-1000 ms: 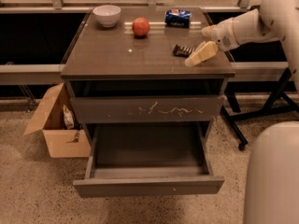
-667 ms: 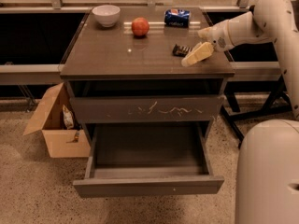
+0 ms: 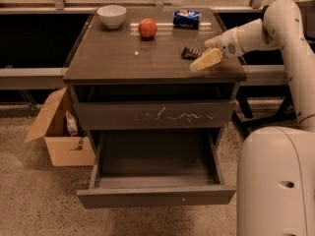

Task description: Place rxbar chocolate into middle drawer

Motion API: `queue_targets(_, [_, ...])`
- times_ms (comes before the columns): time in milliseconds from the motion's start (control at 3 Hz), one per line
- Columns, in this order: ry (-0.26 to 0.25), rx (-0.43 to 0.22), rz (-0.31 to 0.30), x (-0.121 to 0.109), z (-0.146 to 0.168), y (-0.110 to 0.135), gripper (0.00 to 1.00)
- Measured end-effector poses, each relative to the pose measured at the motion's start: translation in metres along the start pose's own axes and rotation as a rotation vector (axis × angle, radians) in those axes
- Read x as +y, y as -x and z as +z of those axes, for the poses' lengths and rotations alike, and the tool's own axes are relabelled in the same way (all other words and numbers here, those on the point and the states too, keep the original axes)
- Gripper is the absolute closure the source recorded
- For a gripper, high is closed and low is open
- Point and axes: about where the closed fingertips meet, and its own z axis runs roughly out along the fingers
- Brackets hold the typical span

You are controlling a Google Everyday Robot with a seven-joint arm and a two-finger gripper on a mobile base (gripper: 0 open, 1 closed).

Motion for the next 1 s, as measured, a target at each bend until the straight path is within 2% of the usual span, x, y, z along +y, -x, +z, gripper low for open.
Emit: queue_targets(1000, [0.025, 0.012, 0.039, -0.0059, 0.0122, -0.0131, 0.85])
